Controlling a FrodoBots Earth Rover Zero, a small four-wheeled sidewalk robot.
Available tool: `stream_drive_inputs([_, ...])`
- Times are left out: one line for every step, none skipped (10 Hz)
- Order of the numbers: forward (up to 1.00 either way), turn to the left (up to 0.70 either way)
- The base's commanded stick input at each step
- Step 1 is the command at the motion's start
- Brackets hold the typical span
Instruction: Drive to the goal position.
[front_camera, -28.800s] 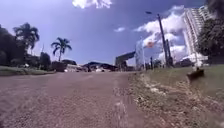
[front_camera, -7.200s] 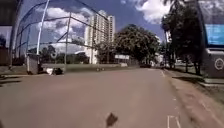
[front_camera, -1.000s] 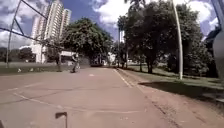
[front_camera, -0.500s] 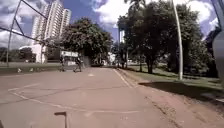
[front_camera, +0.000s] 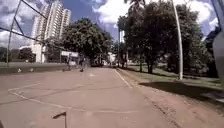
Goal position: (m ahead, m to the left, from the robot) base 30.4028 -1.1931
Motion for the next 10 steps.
stream_drive_inputs([0.7,0.35])
stream_drive_inputs([0.7,0.27])
stream_drive_inputs([0.7,0.0])
stream_drive_inputs([0.7,0.0])
stream_drive_inputs([0.7,0.0])
stream_drive_inputs([0.7,0.0])
stream_drive_inputs([0.7,0.0])
stream_drive_inputs([0.7,0.0])
stream_drive_inputs([0.7,0.0])
stream_drive_inputs([0.7,0.0])
